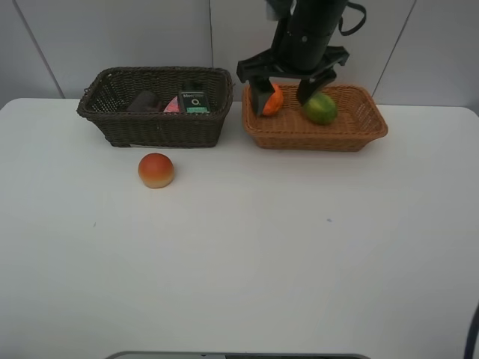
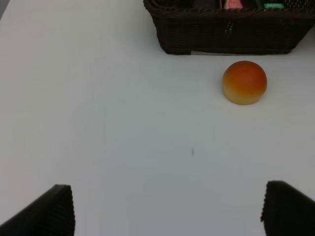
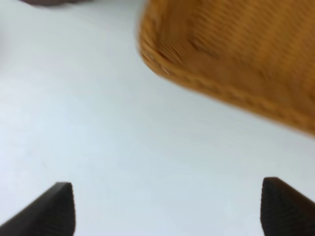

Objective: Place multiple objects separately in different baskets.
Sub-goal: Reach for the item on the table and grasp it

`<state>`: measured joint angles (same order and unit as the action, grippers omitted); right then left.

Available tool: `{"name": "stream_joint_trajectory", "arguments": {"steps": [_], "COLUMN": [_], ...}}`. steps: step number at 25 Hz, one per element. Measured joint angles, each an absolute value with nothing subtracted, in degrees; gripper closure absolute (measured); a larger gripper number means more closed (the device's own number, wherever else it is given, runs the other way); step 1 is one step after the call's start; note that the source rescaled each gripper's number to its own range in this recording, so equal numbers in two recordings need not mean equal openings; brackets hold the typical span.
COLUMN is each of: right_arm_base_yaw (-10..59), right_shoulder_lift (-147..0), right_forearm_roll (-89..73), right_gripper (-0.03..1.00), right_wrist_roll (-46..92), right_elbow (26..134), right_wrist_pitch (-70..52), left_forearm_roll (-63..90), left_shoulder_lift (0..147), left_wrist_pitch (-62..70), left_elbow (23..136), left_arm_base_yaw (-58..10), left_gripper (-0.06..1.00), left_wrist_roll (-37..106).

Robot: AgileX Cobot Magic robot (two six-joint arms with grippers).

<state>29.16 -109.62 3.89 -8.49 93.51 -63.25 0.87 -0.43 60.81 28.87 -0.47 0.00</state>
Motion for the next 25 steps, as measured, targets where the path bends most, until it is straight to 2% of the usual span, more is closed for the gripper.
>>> {"name": "stream_joint_trajectory", "arguments": {"steps": [6,13,25], "right_arm_base_yaw": [18.0,5.6,4.4], "right_shoulder_lift": [-92.8,-64.5,-19.0], "right_forearm_roll": [3.4,6.8,8.8], "right_gripper": [0.2,0.2,0.2], "right_wrist_roll": [-10.1,-10.2,-10.2], "right_elbow": [72.6,58.9,48.8], "right_wrist_pitch": [-59.9,-62.5,-67.7], "left_forearm_roll": [0.9,0.9,0.9], "left_shoulder_lift": [-0.4,-0.4,-0.4], "left_wrist_pitch": [60.8,60.8,60.8], "left_elbow": [28.9,28.9,28.9], "left_arm_base_yaw": [-0.5,-0.5,-0.5], "left_gripper": [0.02,0.02,0.02], "left_wrist_roll": [0.0,0.0,0.0]}}
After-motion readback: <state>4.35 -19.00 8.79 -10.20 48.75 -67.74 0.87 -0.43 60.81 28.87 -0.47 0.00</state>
